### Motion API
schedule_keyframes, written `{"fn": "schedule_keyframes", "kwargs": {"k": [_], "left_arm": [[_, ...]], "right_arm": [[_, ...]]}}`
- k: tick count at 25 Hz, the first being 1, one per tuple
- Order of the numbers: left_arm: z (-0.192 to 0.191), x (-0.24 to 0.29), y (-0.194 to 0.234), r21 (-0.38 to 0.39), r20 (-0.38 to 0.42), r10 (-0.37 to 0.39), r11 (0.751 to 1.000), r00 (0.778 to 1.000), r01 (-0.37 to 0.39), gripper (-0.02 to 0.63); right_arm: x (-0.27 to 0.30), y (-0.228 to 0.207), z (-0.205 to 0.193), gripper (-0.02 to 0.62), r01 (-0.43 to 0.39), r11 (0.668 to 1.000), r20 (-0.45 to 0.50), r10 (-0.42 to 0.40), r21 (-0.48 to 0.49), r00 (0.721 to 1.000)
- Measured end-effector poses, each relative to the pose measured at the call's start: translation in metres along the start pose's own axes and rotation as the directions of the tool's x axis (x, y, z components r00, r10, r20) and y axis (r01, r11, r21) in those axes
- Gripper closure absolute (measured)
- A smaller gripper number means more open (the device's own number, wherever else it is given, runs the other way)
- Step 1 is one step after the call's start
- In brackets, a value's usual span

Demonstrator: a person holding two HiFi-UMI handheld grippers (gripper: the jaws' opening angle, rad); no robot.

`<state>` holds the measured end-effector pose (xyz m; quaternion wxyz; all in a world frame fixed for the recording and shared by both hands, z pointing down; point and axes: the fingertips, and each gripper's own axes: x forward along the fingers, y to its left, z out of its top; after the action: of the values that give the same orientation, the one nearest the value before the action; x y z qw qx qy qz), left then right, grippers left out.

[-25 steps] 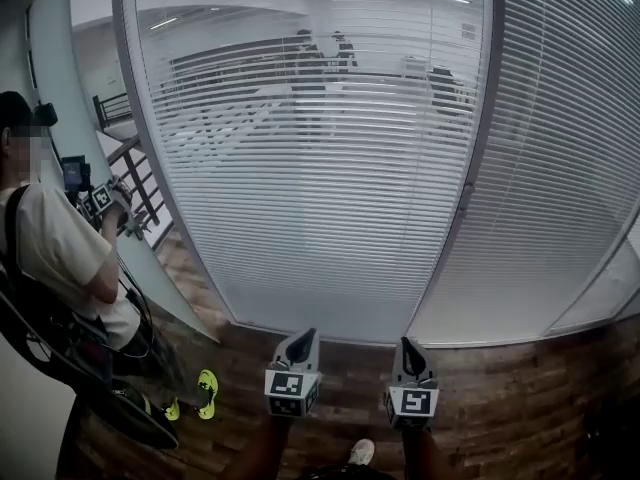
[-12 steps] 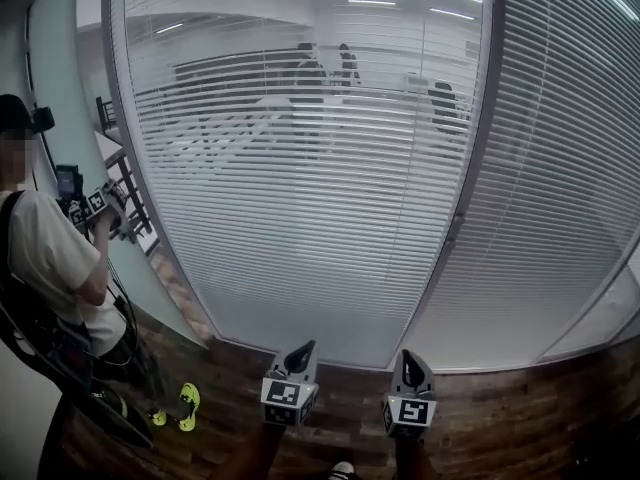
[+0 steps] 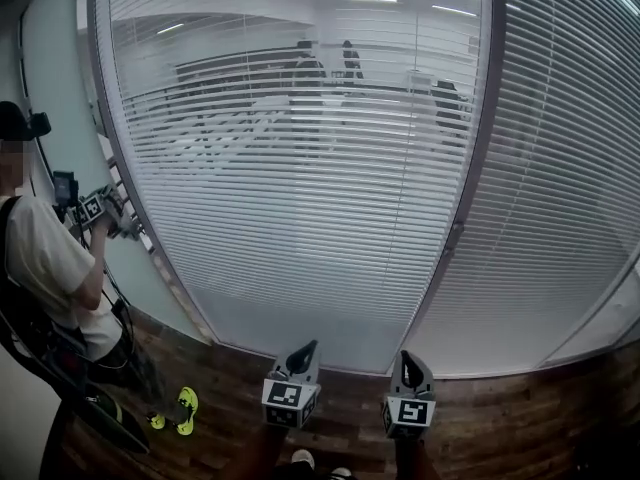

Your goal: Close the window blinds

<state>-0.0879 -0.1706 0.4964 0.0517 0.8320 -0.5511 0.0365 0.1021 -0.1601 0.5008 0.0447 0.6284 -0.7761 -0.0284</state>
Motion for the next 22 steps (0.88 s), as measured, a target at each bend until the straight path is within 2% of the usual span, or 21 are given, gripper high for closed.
{"fn": "schedule_keyframes", "kwargs": {"k": [8, 12, 20, 22], "left_arm": [[0.007, 0.045, 0.028, 0.001, 0.001, 0.002, 1.0, 1.0, -0.002, 0.606], [0.015, 0.07, 0.037, 0.012, 0.033, -0.02, 1.0, 0.999, 0.02, 0.606], [0.014, 0.108, 0.057, 0.017, 0.06, -0.053, 0.998, 0.997, 0.052, 0.606], [0.014, 0.107, 0.06, 0.022, 0.046, -0.046, 0.999, 0.998, 0.045, 0.606]], "right_arm": [[0.048, -0.005, -0.003, 0.592, 0.02, 1.0, -0.02, -0.02, -0.006, 1.0], [0.072, -0.011, 0.003, 0.592, 0.025, 1.0, -0.01, -0.025, -0.01, 1.0], [0.112, -0.01, -0.008, 0.592, 0.034, 0.999, -0.026, -0.034, 0.006, 0.999], [0.113, -0.007, -0.016, 0.592, 0.039, 0.999, -0.029, -0.038, 0.012, 0.999]]}}
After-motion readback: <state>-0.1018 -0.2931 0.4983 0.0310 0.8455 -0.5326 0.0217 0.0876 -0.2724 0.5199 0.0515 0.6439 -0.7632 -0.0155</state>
